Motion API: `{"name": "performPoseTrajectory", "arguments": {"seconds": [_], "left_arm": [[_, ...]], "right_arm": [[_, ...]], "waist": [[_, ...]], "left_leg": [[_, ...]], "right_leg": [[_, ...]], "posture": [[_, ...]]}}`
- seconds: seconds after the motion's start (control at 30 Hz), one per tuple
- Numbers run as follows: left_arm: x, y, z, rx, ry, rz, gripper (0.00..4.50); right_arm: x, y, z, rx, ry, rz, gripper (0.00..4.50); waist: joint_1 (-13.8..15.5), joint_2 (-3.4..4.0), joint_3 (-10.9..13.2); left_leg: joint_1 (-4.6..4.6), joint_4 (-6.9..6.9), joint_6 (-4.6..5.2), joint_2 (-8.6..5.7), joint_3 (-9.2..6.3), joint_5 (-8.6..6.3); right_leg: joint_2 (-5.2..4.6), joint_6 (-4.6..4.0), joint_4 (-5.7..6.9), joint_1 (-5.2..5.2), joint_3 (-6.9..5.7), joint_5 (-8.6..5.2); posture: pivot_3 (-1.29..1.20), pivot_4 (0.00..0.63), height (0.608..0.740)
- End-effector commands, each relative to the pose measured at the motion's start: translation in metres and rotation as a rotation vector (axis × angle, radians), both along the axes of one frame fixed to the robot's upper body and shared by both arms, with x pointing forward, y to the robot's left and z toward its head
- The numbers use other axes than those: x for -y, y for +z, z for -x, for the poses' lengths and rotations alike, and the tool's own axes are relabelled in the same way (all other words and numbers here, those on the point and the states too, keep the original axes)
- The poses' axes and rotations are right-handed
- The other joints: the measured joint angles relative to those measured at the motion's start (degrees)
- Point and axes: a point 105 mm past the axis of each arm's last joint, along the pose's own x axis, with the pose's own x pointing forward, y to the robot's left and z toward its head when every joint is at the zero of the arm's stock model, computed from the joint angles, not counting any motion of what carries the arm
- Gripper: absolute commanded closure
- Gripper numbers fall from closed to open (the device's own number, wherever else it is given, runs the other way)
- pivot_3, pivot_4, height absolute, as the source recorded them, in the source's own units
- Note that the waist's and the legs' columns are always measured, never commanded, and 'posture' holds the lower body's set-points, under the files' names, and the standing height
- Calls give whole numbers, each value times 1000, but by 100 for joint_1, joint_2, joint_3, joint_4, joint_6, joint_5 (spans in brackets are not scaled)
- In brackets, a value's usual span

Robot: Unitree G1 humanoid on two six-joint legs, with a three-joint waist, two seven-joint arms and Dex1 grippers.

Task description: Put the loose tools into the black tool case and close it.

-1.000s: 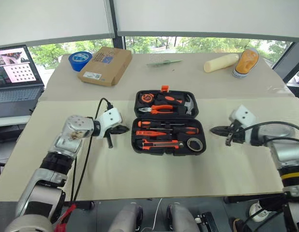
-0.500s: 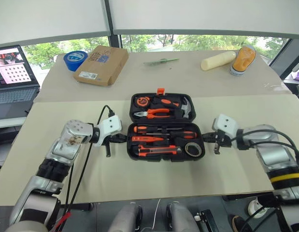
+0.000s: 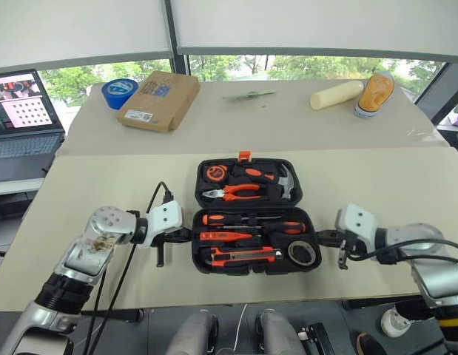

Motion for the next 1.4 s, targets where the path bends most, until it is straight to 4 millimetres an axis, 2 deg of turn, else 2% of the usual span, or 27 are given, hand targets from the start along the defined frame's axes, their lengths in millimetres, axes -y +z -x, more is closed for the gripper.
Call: {"name": "performPoseTrajectory", "arguments": {"seconds": [0.03, 0.17, 0.23, 0.27, 0.3, 0.43, 0.5, 0.57, 0.7, 0.8, 0.97, 1.07, 1.13, 1.2, 1.33, 1.4], "left_arm": [[-27, -12, 4, -37, 87, -79, 4500], [-44, -10, 6, -59, 136, -96, 4500], [-51, 3, -1, -114, 223, -27, 4500], [-52, 13, -8, -145, 272, 29, 3982], [-50, 22, -18, -166, 321, 77, 3855], [-34, 48, -47, -267, 439, 239, 2376], [-25, 56, -64, -345, 541, 328, 1585], [-15, 58, -71, -455, 593, 376, 953], [-1, 53, -78, -554, 647, 397, 953], [4, 51, -85, -592, 701, 414, 953], [13, 48, -103, -587, 769, 477, 953], [16, 50, -107, -621, 801, 540, 1686], [16, 51, -109, -621, 812, 559, 2382], [17, 51, -109, -611, 811, 555, 3153], [19, 48, -105, -617, 801, 551, 4364], [21, 48, -104, -620, 794, 552, 4468]], "right_arm": [[23, 13, -1, 60, -66, 37, 4476], [39, 19, 1, 66, -109, 47, 4476], [47, 32, -4, 63, -170, -9, 4476], [49, 41, -10, 60, -205, -60, 3917], [48, 50, -16, 57, -236, -113, 3799], [36, 75, -47, 17, -345, -298, 2403], [27, 83, -64, -12, -407, -376, 1738], [15, 88, -78, -77, -454, -456, 1177], [-10, 89, -94, -182, -479, -524, 1177], [-18, 88, -101, -226, -504, -544, 1177], [-17, 57, -111, -256, -585, -430, 1177], [-16, 50, -112, -265, -595, -413, 1916], [-17, 51, -112, -271, -590, -427, 2502], [-18, 52, -111, -274, -586, -437, 3270], [-22, 53, -110, -275, -579, -446, 4482], [-23, 53, -110, -272, -578, -449, 4500]], "waist": [[-6, 1, -1], [-25, 14, -8], [-40, 17, -10], [-44, 17, -10], [-46, 16, -9], [-24, 9, -4], [5, 8, -5], [19, 6, -6], [-11, 6, -7], [-26, 6, -7], [-1, 6, -7], [-8, 6, -7], [-23, 4, -9], [-31, 4, -9], [-9, 4, -12], [-9, 4, -12]], "left_leg": [[25, -7, 10, 3, -1, -7], [58, -21, 11, 10, -2, -11], [59, -21, 10, 13, -1, -11], [59, -21, 10, 13, -1, -11], [58, -19, 10, 13, -2, -11], [49, 3, 8, 11, -5, -7], [48, 7, 7, 9, -10, -6], [33, 9, 4, 4, -12, -4], [-1, 0, -39, 3, -13, 21], [-34, 8, -40, 0, -10, 22], [-54, 19, -44, -11, -12, 25], [-54, 20, -45, -16, -10, 25], [-54, 21, -47, -15, -11, 26], [-53, 21, -47, -15, -9, 27], [-49, 24, -48, -15, -13, 28], [-46, 25, -48, -17, -12, 28]], "right_leg": [[-9, -4, -7, 24, -1, -2], [-9, -14, -15, 51, -4, -8], [-8, -14, -12, 50, -3, -8], [-7, -14, -9, 50, -3, -8], [-5, -14, -6, 49, -4, -8], [21, -15, 3, 49, -13, -7], [18, -15, 8, 51, -17, -6], [20, -15, 8, 39, -19, -5], [17, -15, 24, 12, -15, -5], [14, -13, 25, -17, -14, -3], [0, -11, 54, -43, -14, -2], [-3, -11, 56, -44, -12, -2], [-2, -10, 59, -44, -13, -2], [-2, -11, 61, -44, -11, -2], [-6, -10, 63, -36, -13, -1], [-6, -8, 63, -33, -12, 0]], "posture": [[0, 150, 738], [0, 150, 738], [0, 150, 738], [0, 150, 738], [0, 150, 738], [0, 150, 738], [0, 150, 738], [0, 150, 738], [0, 150, 738], [0, 150, 738], [0, 150, 738], [0, 150, 738], [0, 150, 738], [0, 150, 738], [0, 150, 738], [0, 150, 738]]}}
